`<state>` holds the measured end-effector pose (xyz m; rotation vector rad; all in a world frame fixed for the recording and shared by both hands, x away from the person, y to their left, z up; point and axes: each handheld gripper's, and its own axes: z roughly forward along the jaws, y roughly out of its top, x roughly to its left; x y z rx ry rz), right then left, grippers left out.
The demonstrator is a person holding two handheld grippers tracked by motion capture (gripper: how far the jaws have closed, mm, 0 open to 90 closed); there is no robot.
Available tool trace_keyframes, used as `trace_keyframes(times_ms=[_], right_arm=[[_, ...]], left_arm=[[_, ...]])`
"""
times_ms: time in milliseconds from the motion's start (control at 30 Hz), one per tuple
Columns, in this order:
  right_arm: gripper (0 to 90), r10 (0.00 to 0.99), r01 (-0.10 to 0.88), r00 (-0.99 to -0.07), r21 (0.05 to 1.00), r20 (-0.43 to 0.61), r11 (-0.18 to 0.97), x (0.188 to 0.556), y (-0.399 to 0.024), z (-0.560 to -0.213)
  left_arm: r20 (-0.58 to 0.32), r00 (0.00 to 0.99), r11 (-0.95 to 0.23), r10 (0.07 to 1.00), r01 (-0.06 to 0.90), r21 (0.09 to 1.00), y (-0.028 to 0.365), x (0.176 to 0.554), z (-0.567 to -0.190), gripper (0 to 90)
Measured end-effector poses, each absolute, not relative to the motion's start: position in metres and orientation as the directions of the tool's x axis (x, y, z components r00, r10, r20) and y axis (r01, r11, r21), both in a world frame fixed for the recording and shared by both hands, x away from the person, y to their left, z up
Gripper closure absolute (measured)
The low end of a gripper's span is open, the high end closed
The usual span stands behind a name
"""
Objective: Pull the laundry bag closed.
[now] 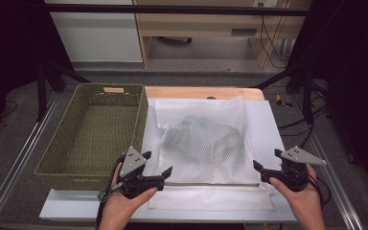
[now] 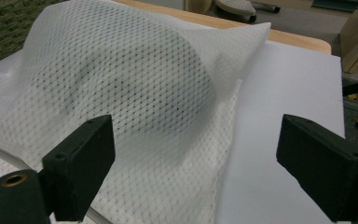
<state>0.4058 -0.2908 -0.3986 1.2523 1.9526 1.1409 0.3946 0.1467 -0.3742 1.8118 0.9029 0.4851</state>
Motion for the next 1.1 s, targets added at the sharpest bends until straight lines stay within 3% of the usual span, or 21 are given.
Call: trace_keyframes(times_ms=[500, 1100], right_arm=[[9.3, 0.941, 0.473, -0.337, 0.862, -0.011, 0.180, 0.406, -0.315, -0.415], [10.8, 0.962, 0.497, -0.271, 0.855, -0.010, 0.149, 0.401, -0.340, -0.441]], left_arm=[[-0.080, 0.516, -0.117, 0.853, 0.337, 0.934, 0.218, 0.397, -0.351, 9.6], [-0.080, 0.387, -0.053, 0.918, 0.322, 0.945, 0.286, 0.398, -0.356, 6.1]])
